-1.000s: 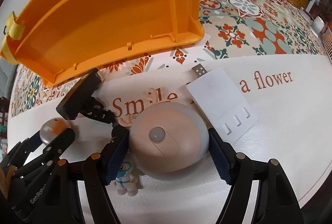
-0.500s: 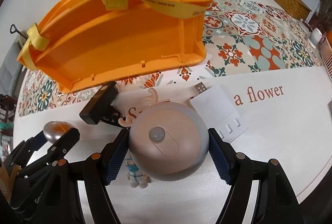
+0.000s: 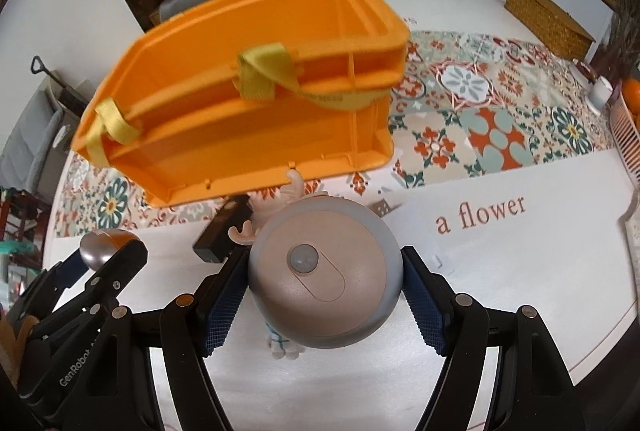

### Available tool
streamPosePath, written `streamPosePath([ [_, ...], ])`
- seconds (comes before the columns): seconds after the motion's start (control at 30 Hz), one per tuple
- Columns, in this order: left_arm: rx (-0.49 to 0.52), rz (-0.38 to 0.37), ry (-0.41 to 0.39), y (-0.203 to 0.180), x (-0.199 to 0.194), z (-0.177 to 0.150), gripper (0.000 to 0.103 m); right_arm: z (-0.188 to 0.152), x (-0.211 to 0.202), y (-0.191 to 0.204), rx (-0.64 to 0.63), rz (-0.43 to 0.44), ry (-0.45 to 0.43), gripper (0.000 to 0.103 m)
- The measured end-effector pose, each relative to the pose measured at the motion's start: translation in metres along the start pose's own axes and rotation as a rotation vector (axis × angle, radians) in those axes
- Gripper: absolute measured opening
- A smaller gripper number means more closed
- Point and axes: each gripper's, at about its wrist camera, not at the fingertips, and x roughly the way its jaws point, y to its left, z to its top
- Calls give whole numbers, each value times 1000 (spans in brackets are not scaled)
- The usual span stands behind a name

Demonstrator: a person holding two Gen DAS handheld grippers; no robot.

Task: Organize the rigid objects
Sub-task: 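Lift the silver speaker and pink lamp and carry them over the crate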

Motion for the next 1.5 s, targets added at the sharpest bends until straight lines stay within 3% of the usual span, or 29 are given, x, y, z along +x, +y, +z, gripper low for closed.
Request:
streamPosePath([
  [0.73,1,21,-143,-2,-47,40,65,37,-44,19,-56,61,-123,75],
  [1.5,24,35,-244,-10,-67,89,65,85,-73,30,-101,95,-219,75],
])
